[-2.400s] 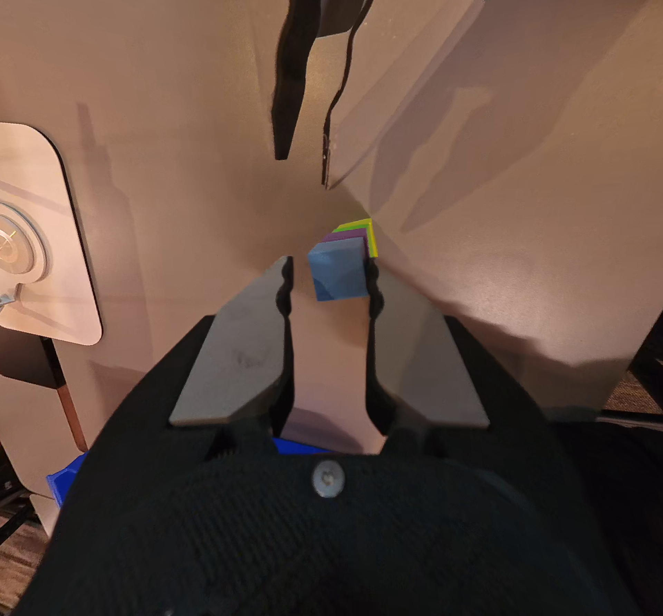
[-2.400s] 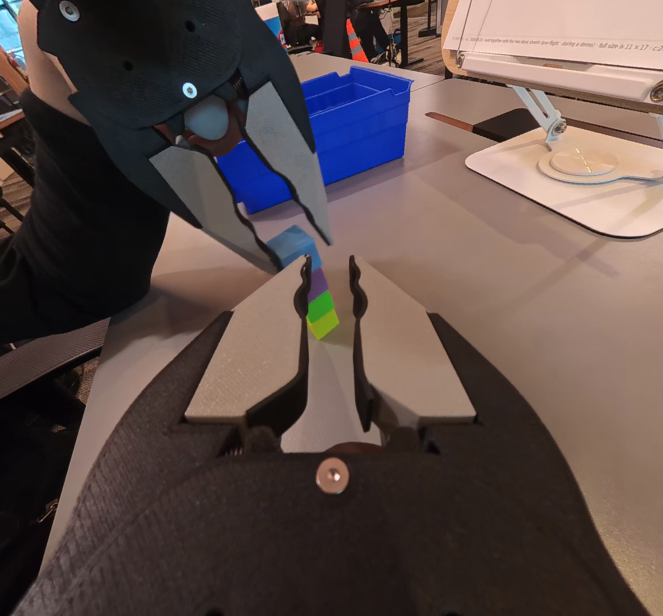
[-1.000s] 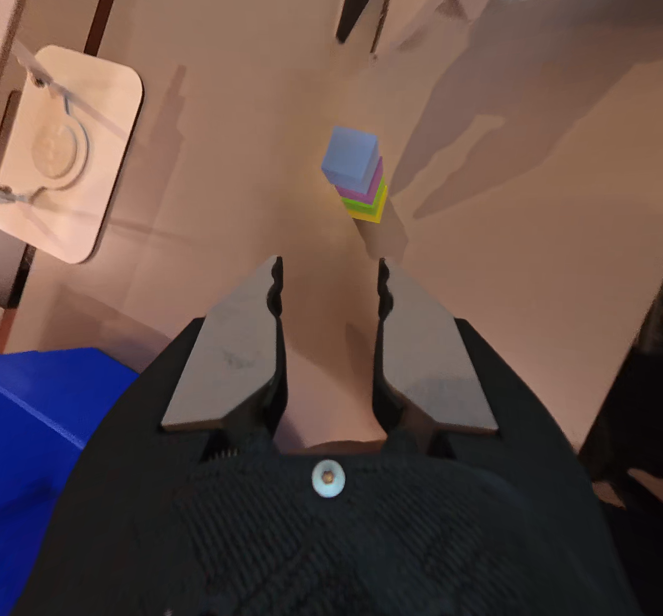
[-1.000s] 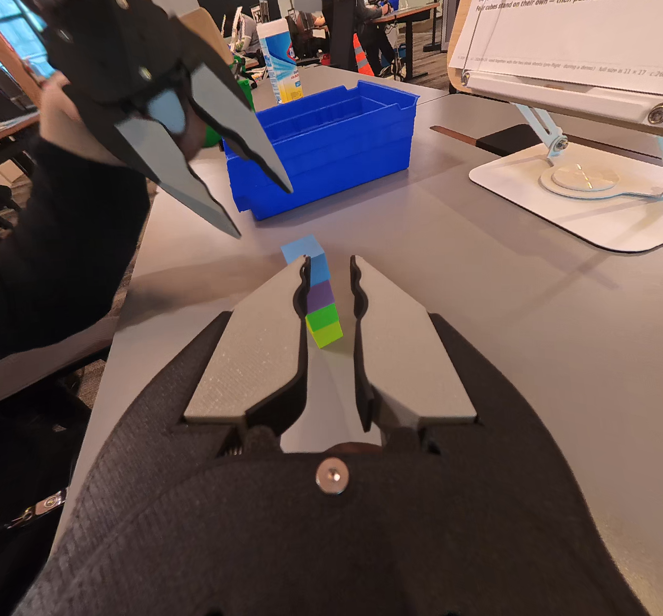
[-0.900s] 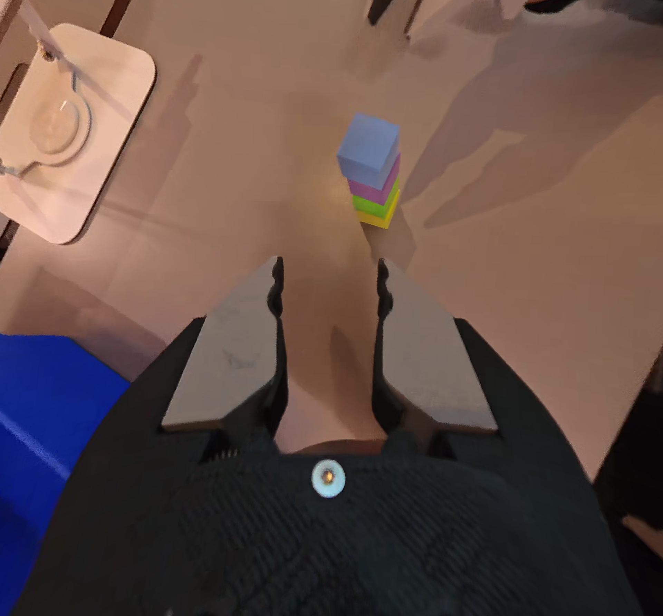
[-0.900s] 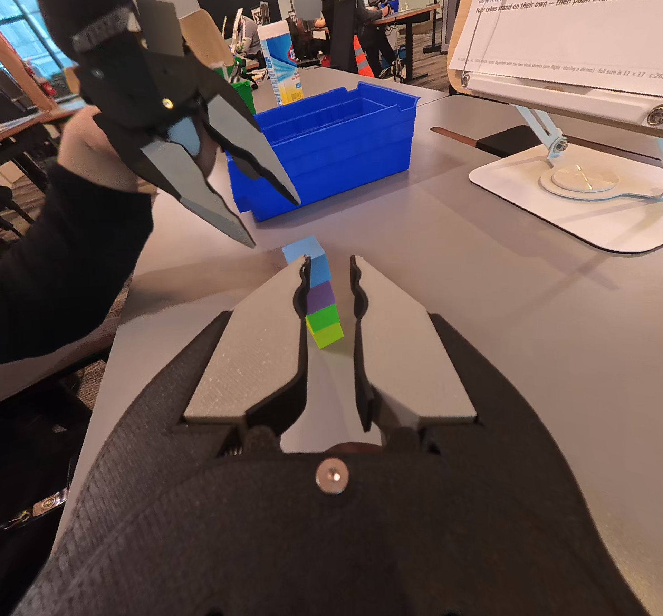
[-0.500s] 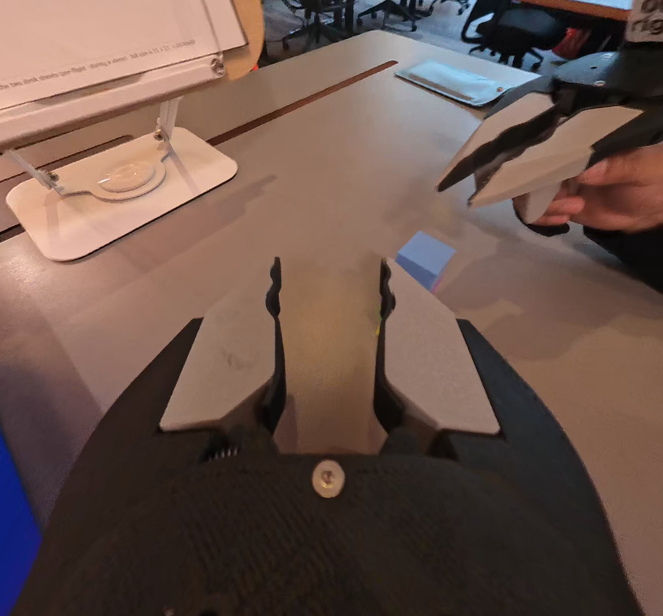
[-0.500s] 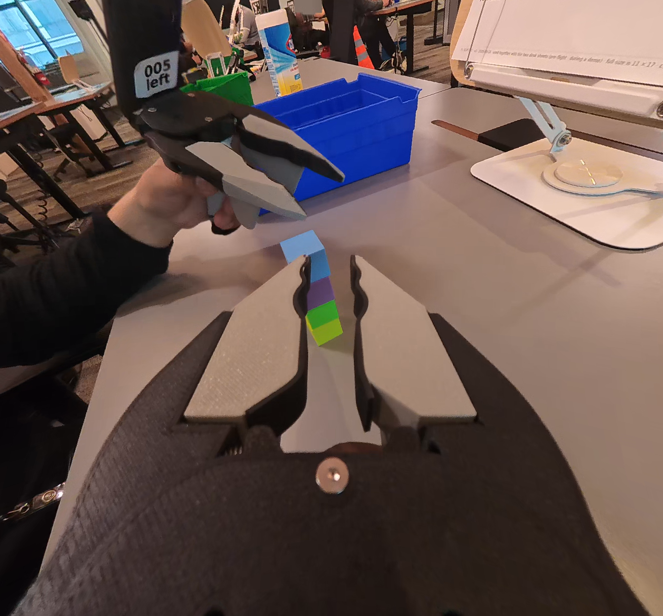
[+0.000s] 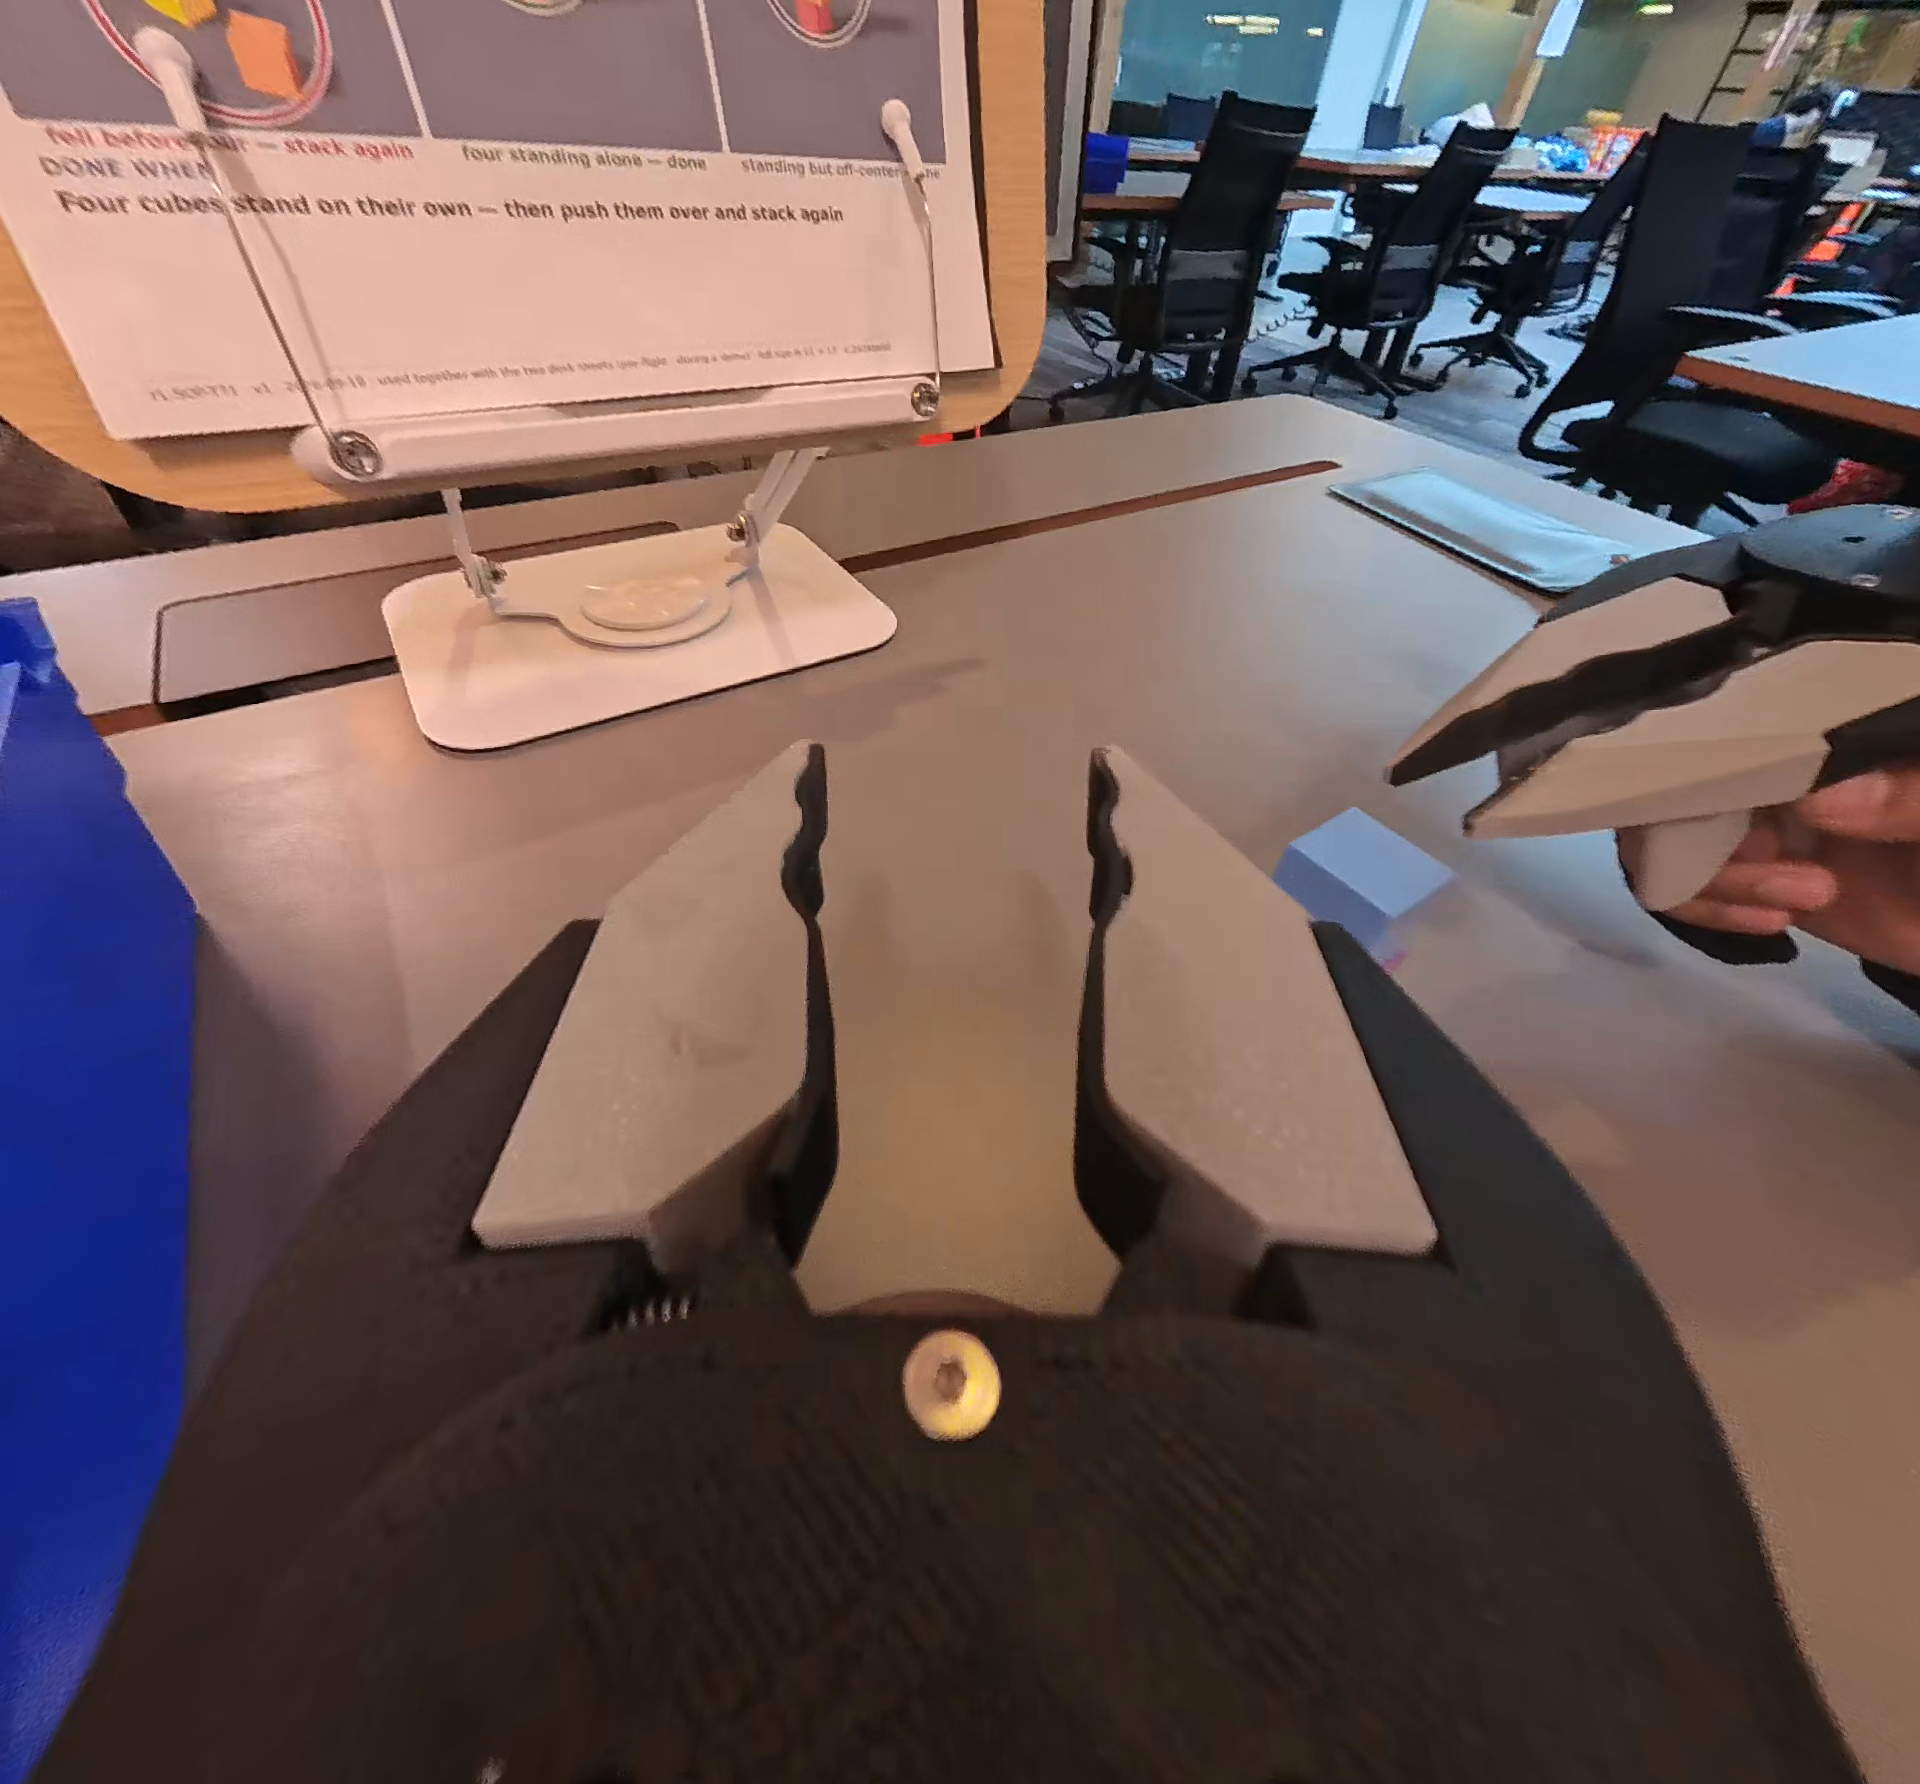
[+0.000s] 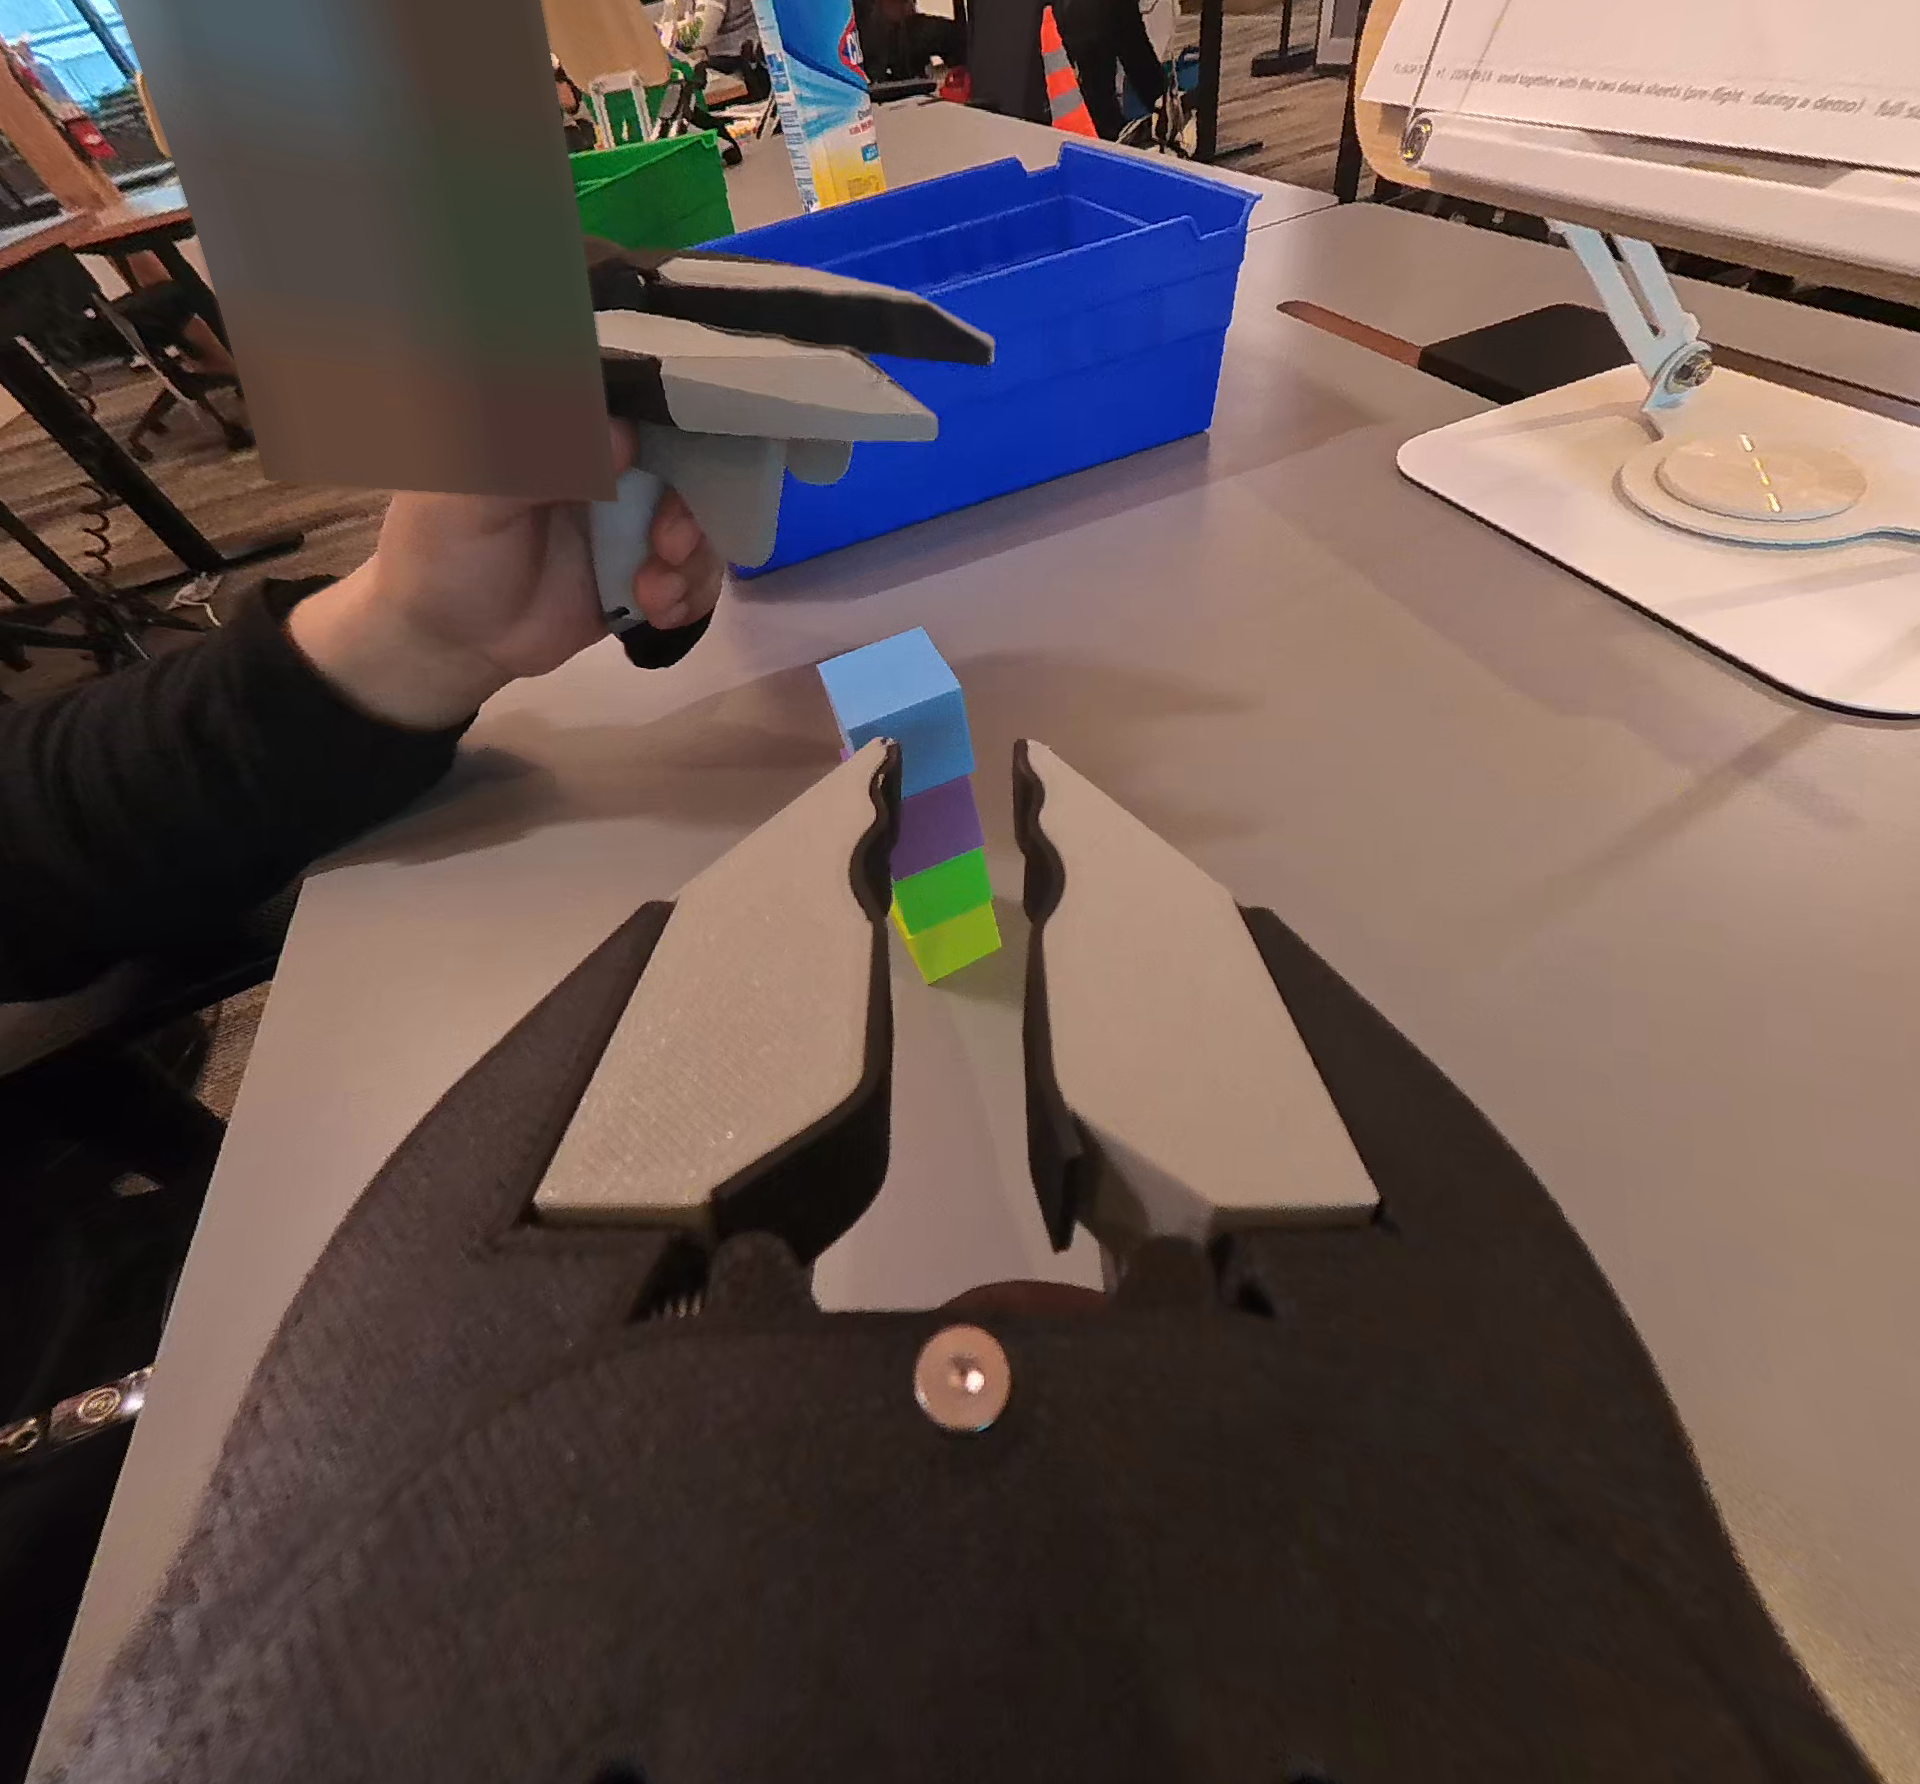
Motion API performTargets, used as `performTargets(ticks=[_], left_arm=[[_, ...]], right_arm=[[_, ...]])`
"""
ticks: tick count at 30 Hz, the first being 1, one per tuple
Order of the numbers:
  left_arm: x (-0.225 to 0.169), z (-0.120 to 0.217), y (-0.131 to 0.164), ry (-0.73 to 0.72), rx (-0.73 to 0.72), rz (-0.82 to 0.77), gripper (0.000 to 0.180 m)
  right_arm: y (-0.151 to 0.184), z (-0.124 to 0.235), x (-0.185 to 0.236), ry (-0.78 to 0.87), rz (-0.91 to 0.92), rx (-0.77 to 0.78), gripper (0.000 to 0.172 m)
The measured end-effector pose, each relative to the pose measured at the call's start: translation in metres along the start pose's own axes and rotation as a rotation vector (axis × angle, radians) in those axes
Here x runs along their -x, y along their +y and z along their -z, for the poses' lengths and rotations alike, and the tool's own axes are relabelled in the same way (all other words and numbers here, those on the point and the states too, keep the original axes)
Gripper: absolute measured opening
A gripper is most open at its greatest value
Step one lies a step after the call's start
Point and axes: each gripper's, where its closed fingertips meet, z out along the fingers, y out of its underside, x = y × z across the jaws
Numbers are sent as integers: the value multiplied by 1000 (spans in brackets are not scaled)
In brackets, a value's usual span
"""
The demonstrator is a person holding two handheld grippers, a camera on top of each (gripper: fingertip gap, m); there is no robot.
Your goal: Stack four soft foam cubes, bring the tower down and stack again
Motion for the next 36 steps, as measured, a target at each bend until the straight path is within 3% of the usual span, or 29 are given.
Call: performTargets(ticks=[4,9,20,25,29,36], left_arm=[[0,-1,0,-15,-30,6,51],[0,-5,10,-14,-1,87,71],[1,-9,17,18,23,118,69],[1,-11,22,4,49,83,68],[3,-12,24,-15,60,74,68],[5,-11,24,-17,59,82,67]], right_arm=[[-1,-1,2,-5,19,-11,18],[-5,-1,7,-18,62,-35,18],[-11,2,30,-107,144,-76,20],[-5,-1,43,-163,186,-44,17],[4,-3,61,-238,259,1,0],[34,-16,67,-257,301,153,0]])
